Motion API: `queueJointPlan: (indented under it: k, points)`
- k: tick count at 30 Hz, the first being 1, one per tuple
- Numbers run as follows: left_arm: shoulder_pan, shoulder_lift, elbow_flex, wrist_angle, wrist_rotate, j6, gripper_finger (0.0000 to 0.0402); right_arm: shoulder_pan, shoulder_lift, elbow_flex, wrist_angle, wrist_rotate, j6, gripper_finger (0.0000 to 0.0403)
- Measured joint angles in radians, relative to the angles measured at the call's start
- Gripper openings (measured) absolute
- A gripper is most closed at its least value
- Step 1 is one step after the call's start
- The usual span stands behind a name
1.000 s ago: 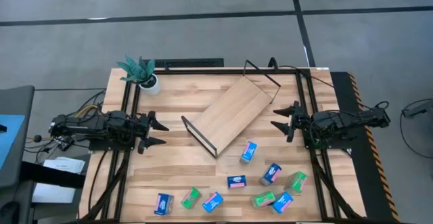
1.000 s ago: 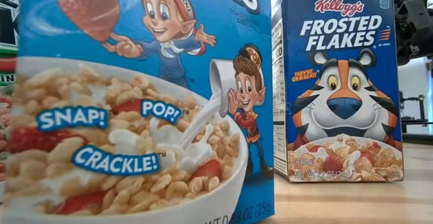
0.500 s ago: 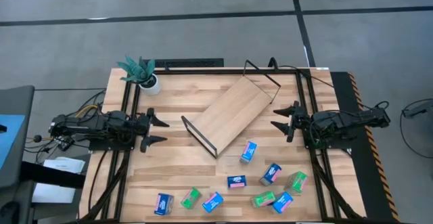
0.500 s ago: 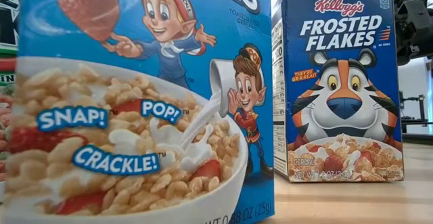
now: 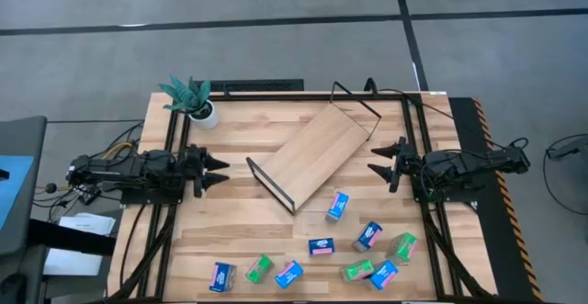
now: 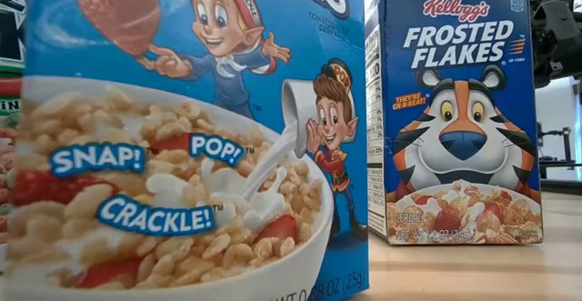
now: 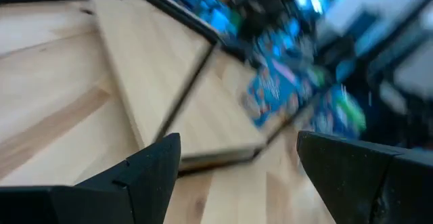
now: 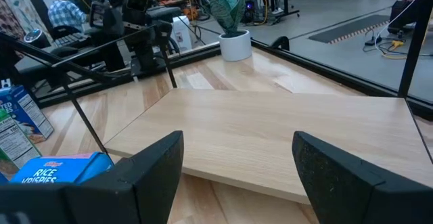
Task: Stack cereal on shelf
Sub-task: Put the top right blue cereal box on the shelf
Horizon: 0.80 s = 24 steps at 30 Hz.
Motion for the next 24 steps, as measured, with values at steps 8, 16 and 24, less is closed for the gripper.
queueJointPlan:
  k: [8,16,24]
  points:
    - [0.0,0.0,0.0,0.092,-0.188,-0.457,0.0286,0.0,0.0,-0.001,0.011,0.001,0.186,0.0302]
    - [0.0,0.0,0.001,0.136,-0.361,-0.596,0.0286,-0.035,0.001,-0.008,0.143,0.019,0.36,0.0302]
    - [0.0,0.0,0.003,0.276,-0.412,-0.545,0.0286,-0.043,0.062,0.209,0.373,-0.049,-0.016,0.0302]
